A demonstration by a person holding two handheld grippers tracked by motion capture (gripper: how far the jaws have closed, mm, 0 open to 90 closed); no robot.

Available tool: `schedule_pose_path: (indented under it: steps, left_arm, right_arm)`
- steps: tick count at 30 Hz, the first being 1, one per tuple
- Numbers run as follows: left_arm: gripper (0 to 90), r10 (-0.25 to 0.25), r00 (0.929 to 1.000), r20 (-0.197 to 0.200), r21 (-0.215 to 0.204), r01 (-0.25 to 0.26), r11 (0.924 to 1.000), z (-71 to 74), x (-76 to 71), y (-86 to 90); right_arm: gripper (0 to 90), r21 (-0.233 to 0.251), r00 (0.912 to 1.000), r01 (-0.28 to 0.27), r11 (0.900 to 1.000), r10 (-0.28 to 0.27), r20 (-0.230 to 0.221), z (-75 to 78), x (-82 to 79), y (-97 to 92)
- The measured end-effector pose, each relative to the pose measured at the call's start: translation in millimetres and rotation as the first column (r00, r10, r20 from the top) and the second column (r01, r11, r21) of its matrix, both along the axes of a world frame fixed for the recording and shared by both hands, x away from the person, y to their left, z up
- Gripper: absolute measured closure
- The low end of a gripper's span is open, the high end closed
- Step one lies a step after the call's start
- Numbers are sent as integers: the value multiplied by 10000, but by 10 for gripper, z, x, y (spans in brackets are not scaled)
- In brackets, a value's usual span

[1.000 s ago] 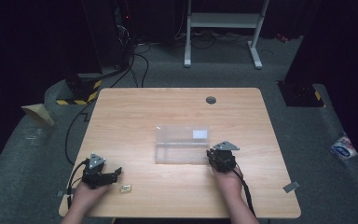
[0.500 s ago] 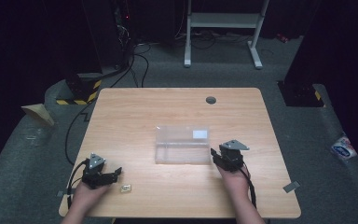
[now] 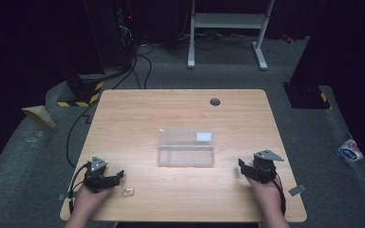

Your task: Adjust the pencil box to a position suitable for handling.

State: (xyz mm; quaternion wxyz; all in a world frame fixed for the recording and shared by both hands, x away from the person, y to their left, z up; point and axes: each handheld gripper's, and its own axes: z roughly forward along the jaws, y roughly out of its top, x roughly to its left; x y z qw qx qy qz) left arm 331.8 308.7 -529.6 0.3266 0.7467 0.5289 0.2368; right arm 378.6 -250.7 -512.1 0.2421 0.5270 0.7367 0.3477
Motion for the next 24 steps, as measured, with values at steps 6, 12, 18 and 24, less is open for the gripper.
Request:
schedule_pose_path:
  steps: [6, 12, 18, 24]
  left_arm:
    - [151, 372, 9993, -81, -17, -373, 9993, 1, 2, 4]
    - [157, 350, 9994, -47, -50, -350, 9994, -1, -18, 11]
    - [150, 93, 9999, -65, -35, -93, 10000, -1, -56, 29]
    - [151, -126, 9996, -260, -93, 123, 9999, 19, -79, 72]
  right_arm:
    - [239, -366, 9976, 223, 9991, -246, -648, -74, -50, -79]
    - [213, -467, 9972, 64, 9989, -98, -744, -103, -56, -71]
    - [202, -470, 9978, 146, 9988, -176, -639, -115, -67, -72]
    - [207, -469, 9975, 274, 9985, -303, -632, -115, -81, -63]
